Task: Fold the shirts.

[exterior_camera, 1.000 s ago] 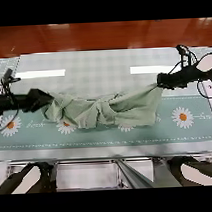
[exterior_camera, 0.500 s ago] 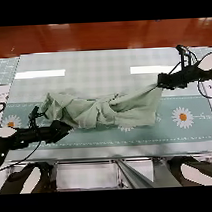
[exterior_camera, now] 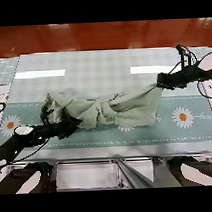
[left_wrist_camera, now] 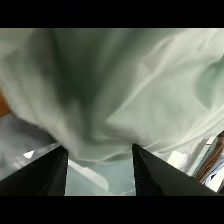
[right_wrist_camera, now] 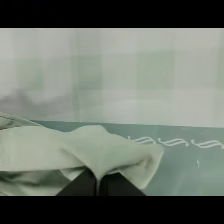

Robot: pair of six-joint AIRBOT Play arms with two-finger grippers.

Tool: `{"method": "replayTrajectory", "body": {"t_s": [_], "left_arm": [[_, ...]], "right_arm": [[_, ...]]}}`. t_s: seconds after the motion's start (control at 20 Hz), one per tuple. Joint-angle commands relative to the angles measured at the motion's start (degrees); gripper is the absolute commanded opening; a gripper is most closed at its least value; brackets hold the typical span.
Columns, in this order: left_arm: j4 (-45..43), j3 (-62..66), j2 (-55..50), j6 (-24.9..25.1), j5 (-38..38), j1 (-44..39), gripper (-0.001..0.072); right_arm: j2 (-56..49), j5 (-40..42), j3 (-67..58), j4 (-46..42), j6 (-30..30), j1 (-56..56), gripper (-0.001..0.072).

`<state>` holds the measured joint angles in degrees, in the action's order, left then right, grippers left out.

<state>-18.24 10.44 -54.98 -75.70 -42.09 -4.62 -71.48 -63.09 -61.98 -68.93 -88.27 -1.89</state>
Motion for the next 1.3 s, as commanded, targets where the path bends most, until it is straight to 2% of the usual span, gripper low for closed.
{"method": "replayTrajectory", "body": {"t_s": [0.0, 0.05, 0.1, 0.15, 0.2, 0.35, 0.5, 0.6, 0.85, 1.05, 1.25], "left_arm": [[3.3, 3.1, -4.7, 0.8, 6.4, -5.1, 0.0507], [3.3, 5.0, -5.9, 2.0, 6.6, -5.9, 0.0504], [3.3, 7.5, -7.3, 3.0, 6.4, -6.3, 0.0434], [3.3, 10.0, -8.4, 4.2, 6.1, -6.4, 0.0124], [3.3, 13.0, -9.2, 6.4, 5.9, -6.4, 0.0015], [3.3, 24.6, -9.1, 10.2, 0.6, -3.4, 0.0015], [3.3, 39.8, -8.5, 10.6, -8.6, 4.0, 0.0015], [3.3, 50.8, -7.2, 10.5, -12.5, 9.0, 0.0015], [3.3, 75.2, -2.8, 8.3, -16.6, 20.8, 0.0015], [3.3, 85.2, 2.8, 8.3, -17.6, 29.3, 0.0015], [0.7, 86.7, 11.0, 7.9, -21.8, 40.0, 0.0015]], "right_arm": [[0.0, 0.6, 0.0, 0.8, 0.0, 0.0, 0.0031], [0.0, 0.8, 0.0, 1.5, 0.0, 0.0, 0.0031], [0.0, 0.9, 0.0, 2.0, 0.0, 0.0, 0.0031], [0.0, 0.9, 0.0, 2.4, 0.1, 0.0, 0.0031], [0.0, 0.9, 0.0, 2.5, 0.1, 0.0, 0.0031], [0.2, 0.6, -0.3, 2.3, 0.5, -0.2, 0.0031], [1.5, -1.5, -5.2, 2.4, 1.2, -1.6, 0.0032], [3.0, -3.1, -12.7, 2.3, 1.8, -2.5, 0.0032], [7.9, -6.4, -35.5, 1.1, 2.1, -2.8, 0.0032], [15.0, -6.9, -47.6, 0.1, 3.7, -2.8, 0.0032], [24.2, -7.3, -51.8, -6.8, 4.1, -2.8, 0.0032]]}}
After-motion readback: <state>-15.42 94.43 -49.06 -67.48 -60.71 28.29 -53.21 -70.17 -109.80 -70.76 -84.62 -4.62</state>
